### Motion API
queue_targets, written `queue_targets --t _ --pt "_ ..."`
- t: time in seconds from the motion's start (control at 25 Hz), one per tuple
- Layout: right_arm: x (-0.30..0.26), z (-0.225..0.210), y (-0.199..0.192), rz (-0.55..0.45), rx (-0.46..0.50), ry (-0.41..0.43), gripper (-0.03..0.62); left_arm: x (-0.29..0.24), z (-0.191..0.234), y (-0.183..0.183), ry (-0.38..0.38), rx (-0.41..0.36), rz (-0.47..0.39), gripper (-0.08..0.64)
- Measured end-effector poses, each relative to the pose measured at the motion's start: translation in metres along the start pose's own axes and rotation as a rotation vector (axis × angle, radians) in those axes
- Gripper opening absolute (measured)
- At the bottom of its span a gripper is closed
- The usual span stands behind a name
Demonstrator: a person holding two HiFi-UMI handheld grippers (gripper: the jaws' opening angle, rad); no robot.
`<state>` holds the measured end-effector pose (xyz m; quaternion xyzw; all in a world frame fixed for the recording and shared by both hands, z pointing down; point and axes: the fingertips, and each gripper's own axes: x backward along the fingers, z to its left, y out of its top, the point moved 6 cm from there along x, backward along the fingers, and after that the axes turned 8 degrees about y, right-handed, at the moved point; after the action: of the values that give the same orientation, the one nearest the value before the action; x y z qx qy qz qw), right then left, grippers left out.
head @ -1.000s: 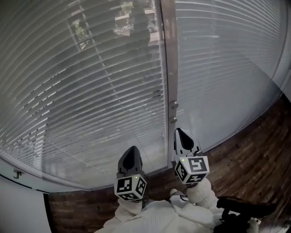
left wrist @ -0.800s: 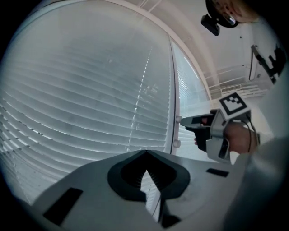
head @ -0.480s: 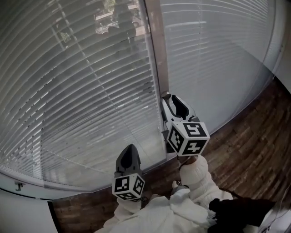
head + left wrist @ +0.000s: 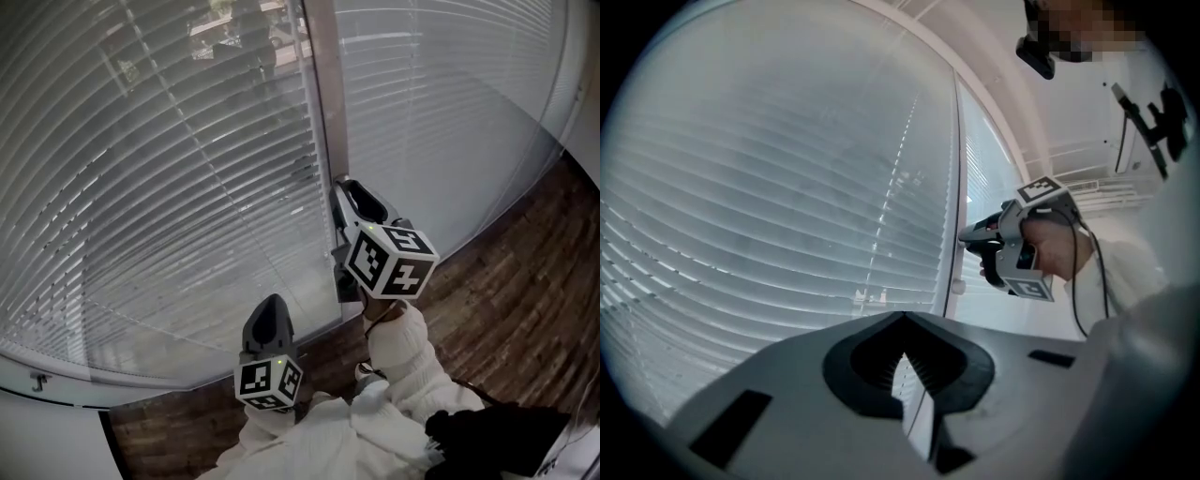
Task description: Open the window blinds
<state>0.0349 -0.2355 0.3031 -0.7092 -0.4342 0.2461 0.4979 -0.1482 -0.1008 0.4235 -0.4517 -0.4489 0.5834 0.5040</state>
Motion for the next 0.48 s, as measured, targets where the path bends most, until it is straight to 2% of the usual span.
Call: queue_targets --t 0.08,0.2,0.48 --pt "0.0 0.001 0.001 0.039 0.095 -0.002 0.133 0.003 0.002 0.0 0.004 0.003 -0.004 -0.002" --pt "0.0 0.004 0.002 0.112 0.325 -0.018 0.132 0.006 0.006 0.0 0.01 -0.006 -0.011 -0.001" --pt "-0.003 0.02 -0.001 0.267 1.008 -0.096 0.132 0.007 0.021 0.002 0.038 -0.004 -0.016 -0.002"
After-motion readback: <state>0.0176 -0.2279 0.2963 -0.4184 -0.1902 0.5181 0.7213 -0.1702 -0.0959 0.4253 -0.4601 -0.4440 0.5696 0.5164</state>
